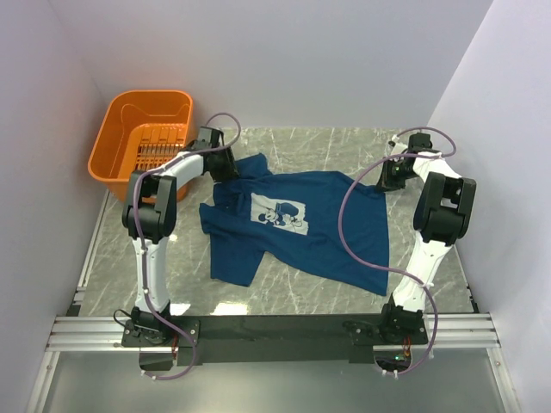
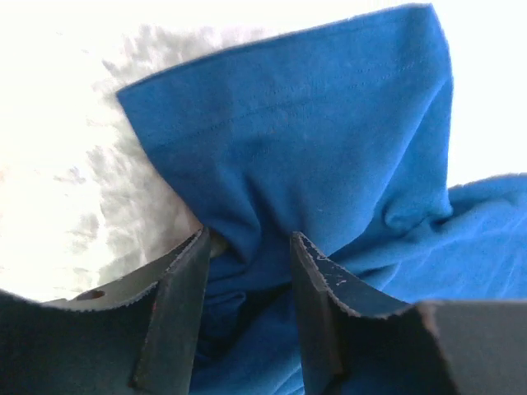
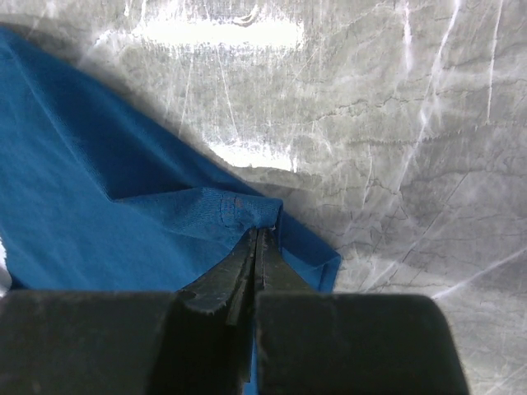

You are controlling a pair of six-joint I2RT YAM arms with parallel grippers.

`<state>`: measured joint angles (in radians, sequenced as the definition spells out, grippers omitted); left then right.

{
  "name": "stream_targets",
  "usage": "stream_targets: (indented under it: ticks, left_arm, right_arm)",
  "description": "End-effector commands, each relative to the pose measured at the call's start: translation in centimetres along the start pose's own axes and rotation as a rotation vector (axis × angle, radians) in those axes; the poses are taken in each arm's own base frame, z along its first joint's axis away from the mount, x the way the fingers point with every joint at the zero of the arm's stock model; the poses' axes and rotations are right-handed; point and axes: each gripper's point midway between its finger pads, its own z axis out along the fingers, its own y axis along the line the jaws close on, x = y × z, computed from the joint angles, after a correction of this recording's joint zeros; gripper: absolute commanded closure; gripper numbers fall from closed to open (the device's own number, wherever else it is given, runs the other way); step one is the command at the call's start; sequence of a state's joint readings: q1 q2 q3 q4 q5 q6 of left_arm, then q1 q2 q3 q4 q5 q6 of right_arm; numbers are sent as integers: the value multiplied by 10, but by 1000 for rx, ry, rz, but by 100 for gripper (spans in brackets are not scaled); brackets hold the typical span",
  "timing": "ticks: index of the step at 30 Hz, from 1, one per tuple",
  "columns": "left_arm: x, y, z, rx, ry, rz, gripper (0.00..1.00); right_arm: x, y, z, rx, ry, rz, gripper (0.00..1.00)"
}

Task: Fold and stack the t-shirts
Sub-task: Flatten the tshirt out

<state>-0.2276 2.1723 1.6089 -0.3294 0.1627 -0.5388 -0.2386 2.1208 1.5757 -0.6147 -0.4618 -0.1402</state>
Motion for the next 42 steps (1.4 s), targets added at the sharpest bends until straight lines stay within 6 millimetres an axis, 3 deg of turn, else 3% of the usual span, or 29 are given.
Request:
stream_targets:
  ticks: [1,5,8,19,20,28,36,42]
  left_arm:
    - [-52,-14,-17,23,-130,-32,50]
    - [-76,-10,-7,3,-158,-80,47]
    - [-83,-3,4,-22,-149,-114,47]
    - [-72,21,12,-140,-135,-189,46]
    - [-63,27,19,-160,-104,-202,46]
    - [-58,37,37,-209,-79,-207,52]
    - [-63,46,28,-301,-123,-141,48]
    - [-76,31,16,-323,-186,-78,45]
  right_arm:
    - [-21,7,-22,-4,-80,-45,100]
    - [-20,6,-20,-5,-77,-47,100]
    - [-20,7,-19,-11,-75,-49,100]
    - [-22,7,-16,-20,-75,-40,100]
    - [-22,7,-16,-21,-76,-40,100]
    - [-23,7,-20,-17,-79,-40,100]
    - [-25,9,-21,-21,-88,-40,100]
    - [-24,10,-22,-23,-86,-39,100]
